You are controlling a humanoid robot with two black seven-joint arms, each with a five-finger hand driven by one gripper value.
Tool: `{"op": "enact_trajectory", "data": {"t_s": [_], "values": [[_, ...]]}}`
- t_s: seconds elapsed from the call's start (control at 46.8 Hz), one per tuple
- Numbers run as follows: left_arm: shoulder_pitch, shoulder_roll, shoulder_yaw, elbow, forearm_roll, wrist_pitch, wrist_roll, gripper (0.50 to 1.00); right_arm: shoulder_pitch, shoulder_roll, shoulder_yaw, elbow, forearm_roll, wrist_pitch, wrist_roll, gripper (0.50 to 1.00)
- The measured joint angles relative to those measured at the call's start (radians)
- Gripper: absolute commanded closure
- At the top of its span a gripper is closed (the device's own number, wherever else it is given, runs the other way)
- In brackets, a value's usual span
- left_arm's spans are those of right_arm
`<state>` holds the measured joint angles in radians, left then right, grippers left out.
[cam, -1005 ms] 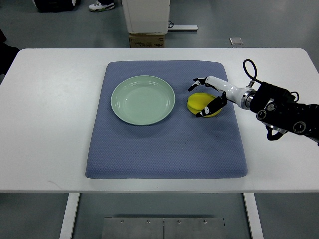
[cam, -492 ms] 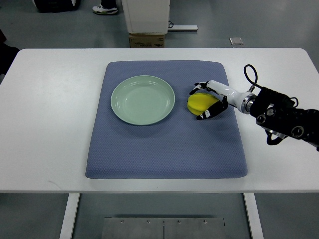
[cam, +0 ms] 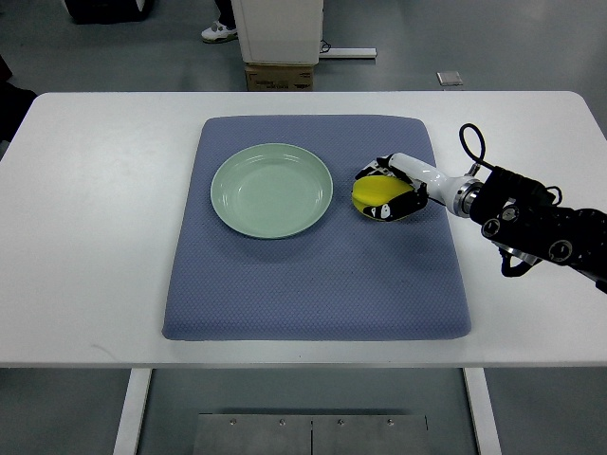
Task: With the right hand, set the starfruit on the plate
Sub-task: 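Close the right hand fingers around the yellow starfruit, then lift the starfruit with the right hand and carry it over the plate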
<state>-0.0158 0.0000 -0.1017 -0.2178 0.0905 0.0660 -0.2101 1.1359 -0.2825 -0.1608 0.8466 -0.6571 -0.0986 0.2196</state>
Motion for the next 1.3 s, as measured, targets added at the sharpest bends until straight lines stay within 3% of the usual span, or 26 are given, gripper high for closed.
{"op": "enact_trajectory", "data": {"t_s": [0.406, 0.898, 1.305], "values": [[0.0, 0.0, 0.0, 0.0, 0.0, 0.0, 0.0, 0.5, 0.085, 0.016, 0.052, 0.0, 0.03, 0.002, -0.003, 1.0], [-0.001, 0.0, 0.0, 0.0, 0.0, 0.0, 0.0, 0.5, 0.172, 0.165, 0.053, -0.068, 0.072, 0.004, -0.006, 1.0], [0.0, 0.0, 0.0, 0.0, 0.0, 0.0, 0.0, 0.5, 0.162, 0.263, 0.045, -0.075, 0.073, 0.002, -0.009, 1.0]]}}
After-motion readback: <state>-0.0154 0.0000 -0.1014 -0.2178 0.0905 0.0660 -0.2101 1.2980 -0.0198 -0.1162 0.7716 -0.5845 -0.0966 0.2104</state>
